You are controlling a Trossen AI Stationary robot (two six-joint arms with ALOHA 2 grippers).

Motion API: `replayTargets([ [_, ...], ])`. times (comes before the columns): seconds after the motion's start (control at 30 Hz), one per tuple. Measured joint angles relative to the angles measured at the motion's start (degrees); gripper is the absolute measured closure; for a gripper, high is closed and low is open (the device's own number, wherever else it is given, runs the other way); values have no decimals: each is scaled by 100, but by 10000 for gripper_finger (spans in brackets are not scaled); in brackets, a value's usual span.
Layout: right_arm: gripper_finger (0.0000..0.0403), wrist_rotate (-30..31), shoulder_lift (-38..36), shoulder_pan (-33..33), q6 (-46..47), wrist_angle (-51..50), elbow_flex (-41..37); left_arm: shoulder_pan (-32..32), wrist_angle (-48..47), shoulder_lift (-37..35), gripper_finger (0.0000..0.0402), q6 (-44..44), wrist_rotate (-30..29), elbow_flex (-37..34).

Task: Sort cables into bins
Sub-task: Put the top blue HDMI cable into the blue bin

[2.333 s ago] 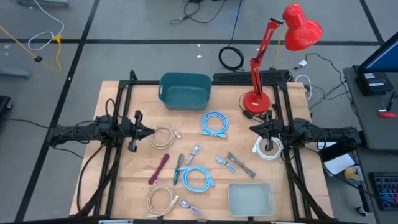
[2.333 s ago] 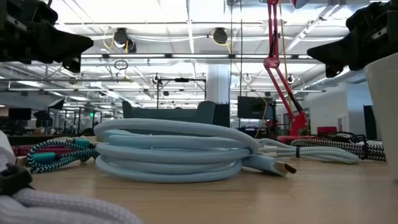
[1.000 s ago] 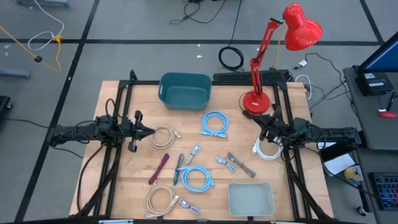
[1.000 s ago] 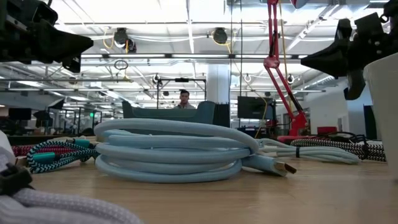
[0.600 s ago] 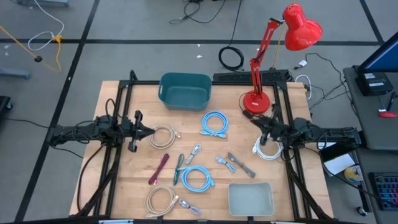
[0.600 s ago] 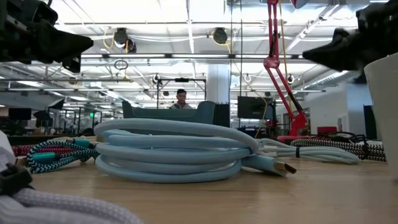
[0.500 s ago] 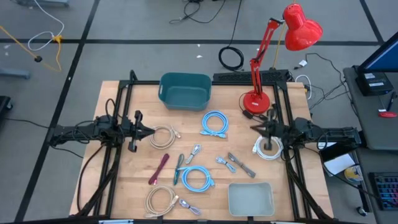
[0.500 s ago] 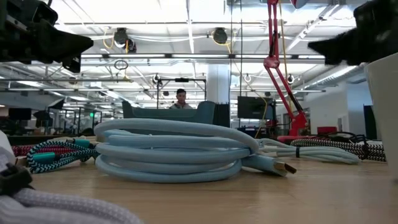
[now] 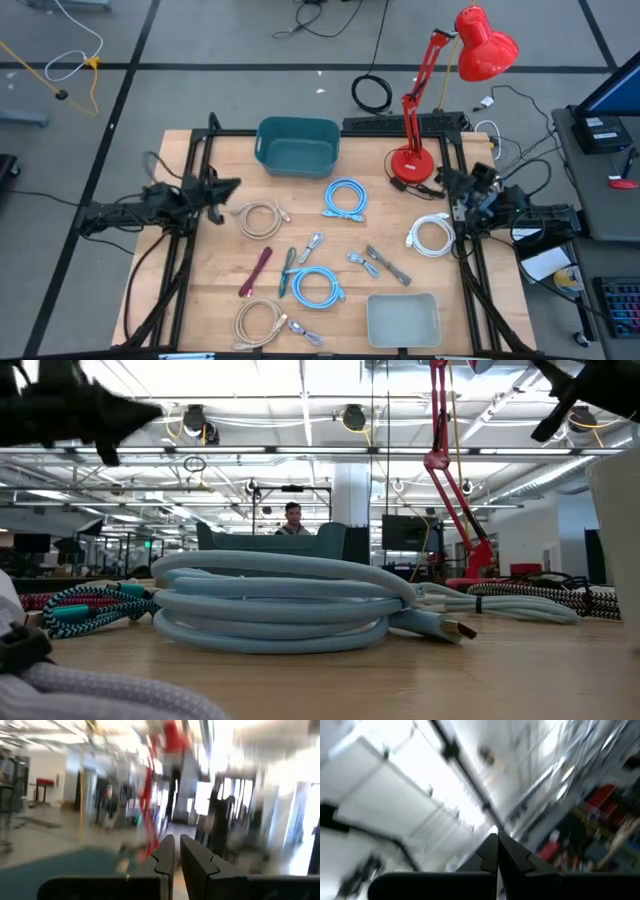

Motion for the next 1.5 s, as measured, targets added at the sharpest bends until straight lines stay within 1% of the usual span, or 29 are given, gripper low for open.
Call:
replayTargets([
  [0.07,403,542,0,0,-244,222,0,8,808,-2,371,-411,-369,0],
  [0.13,403,918,0,0,-380,344,0,11,1628,0,371,-879,-757,0],
  [0.23,403,1239,0,-2,-502,338,0,11,2904,-2,371,-1896,-938,4],
  [0.3,403,1463,0,-2,-658,344,0,11,3503,-2,371,-2304,-932,4],
  [0.4,403,2010,0,-3,-758,338,0,11,4139,-2,371,-2816,-917,4],
  [0.5,403,2364,0,-3,-684,234,0,11,4178,-2,371,-3476,-919,4],
  [0.53,403,2446,0,-3,-659,224,0,9,4102,-2,371,-3654,-833,4],
  [0.63,403,2459,0,-2,-617,170,0,9,3426,0,371,-4095,-377,188],
  [0.7,403,2458,0,-2,-495,144,0,9,2607,54,371,-4352,1,526],
  [0.77,403,2440,0,-2,-380,122,0,9,1654,266,371,-4320,552,1049],
  [0.83,403,2305,0,-2,-517,122,0,2,894,647,371,-3853,1167,1666],
  [0.87,403,2284,0,-1,-632,113,0,0,566,860,371,-3609,1366,1973],
  [1.0,403,2121,-2,0,-607,12,0,3,-765,1820,371,-2849,1550,3178],
  [1.1,403,1809,0,0,-593,-99,0,4,-1538,2572,371,-2797,1922,3946],
  [1.13,403,1682,-2,0,-574,-140,0,4,-1637,2823,371,-2847,2225,4153],
  [1.2,403,1416,-2,0,-514,-262,0,5,-1861,3297,371,-2778,3167,4502],
  [1.23,403,1285,-2,0,-508,-324,0,10,-2107,3523,371,-2720,3506,4683],
  [1.27,403,1146,0,0,-506,-388,0,9,-2468,3718,371,-2661,3587,4887],
  [1.3,403,990,8,0,-507,-452,0,9,-2955,3881,371,-2562,3516,5121],
  [1.33,403,807,47,-1,-536,-502,2,9,-3582,4031,371,-2406,3284,5335],
  [1.43,403,350,258,2,-811,-875,144,-54,-5313,4404,371,-1924,2112,5952],
  [1.5,403,195,557,2,-928,-1526,375,-66,-6138,4543,371,-1768,1449,6263],
])
